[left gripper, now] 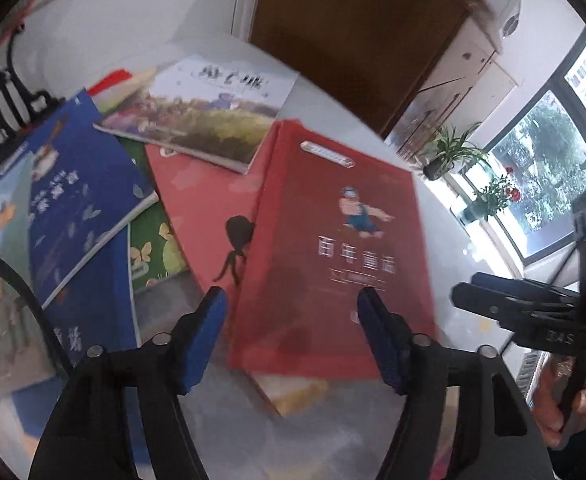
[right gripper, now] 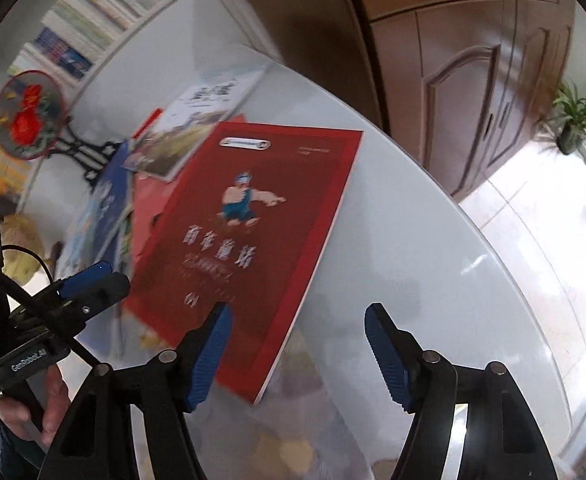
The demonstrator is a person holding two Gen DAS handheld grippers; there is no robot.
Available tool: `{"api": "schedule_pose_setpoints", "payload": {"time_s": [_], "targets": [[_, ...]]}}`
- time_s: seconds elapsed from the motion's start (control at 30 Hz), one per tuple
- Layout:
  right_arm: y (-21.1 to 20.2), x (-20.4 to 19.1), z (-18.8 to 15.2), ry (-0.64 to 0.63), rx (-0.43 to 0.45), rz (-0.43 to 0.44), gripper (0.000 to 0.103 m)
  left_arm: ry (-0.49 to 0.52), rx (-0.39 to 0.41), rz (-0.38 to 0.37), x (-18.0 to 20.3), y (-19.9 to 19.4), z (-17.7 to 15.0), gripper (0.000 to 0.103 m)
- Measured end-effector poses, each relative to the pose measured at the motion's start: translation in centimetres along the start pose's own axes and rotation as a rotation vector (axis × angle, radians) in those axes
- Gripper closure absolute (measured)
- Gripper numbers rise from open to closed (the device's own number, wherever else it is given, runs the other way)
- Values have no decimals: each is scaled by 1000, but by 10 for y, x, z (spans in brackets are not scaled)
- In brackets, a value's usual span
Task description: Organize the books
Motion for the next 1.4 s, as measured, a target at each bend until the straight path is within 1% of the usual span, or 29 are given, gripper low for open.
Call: {"api": "schedule_pose_setpoints", "payload": {"time_s": [0.03, 0.07, 0.17, 0.3, 0.4, 0.5, 0.53, 0.6, 0.67, 0.73, 0.8, 0.87, 0.97, 1.07, 1.13, 1.23, 1.27, 1.4], "targets": [[2, -1, 1, -1, 3, -3, 36, -3, -5, -4, -4, 5, 1, 47], [5, -3, 3, -6, 11, -15, 37, -8, -7, -12, -7, 8, 1, 48], [13, -7, 3, -24, -1, -35, 45, -20, 4, -50, -10, 13, 2, 49], [24, -6, 5, -29, -13, -70, 48, 0, 0, -74, -6, 16, 3, 49], [33, -9, 5, -28, -37, -69, 48, 4, -4, -91, -3, 19, 3, 49], [39, -18, 1, -55, -70, -32, 48, -16, -4, -119, -1, 19, -1, 49], [38, -22, 0, -73, -68, -27, 48, -26, 1, -125, 0, 18, -3, 49], [33, -28, -1, -125, -47, -85, 48, -35, 5, -125, 2, 16, -11, 49], [30, -31, -4, -162, -41, -105, 47, -53, 11, -128, 2, 11, -20, 49], [25, -33, -7, -181, -45, -94, 47, -76, 15, -141, 2, 4, -29, 49], [18, -39, -11, -223, -38, -82, 46, -115, 12, -155, 1, -5, -45, 49], [16, -47, -16, -275, -44, -76, 42, -150, 14, -163, 1, -16, -65, 49], [19, -67, -26, -368, -60, -51, 41, -179, 0, -108, -3, -31, -101, 49], [24, -91, -42, -476, -76, -28, 41, -232, -21, -92, -12, -38, -132, 49], [30, -103, -51, -530, -105, -6, 41, -280, -11, -76, -22, -42, -145, 49], [35, -117, -61, -584, -137, 42, 43, -370, 40, -52, -39, -51, -160, 49], [37, -118, -63, -593, -141, 39, 43, -392, 52, -47, -43, -53, -162, 49], [39, -109, -68, -601, -154, 22, 44, -458, 90, 13, -51, -57, -167, 49]]}}
Point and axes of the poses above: each gripper's, at about its wrist camera, not at the fingertips, and y roughly the way its jaws point, x to its right, z to its top, the point moved 7 cm from there along y, roughly the way its jaws point, and after that the axes turned 6 degrees about -z, right-handed, at the moved point
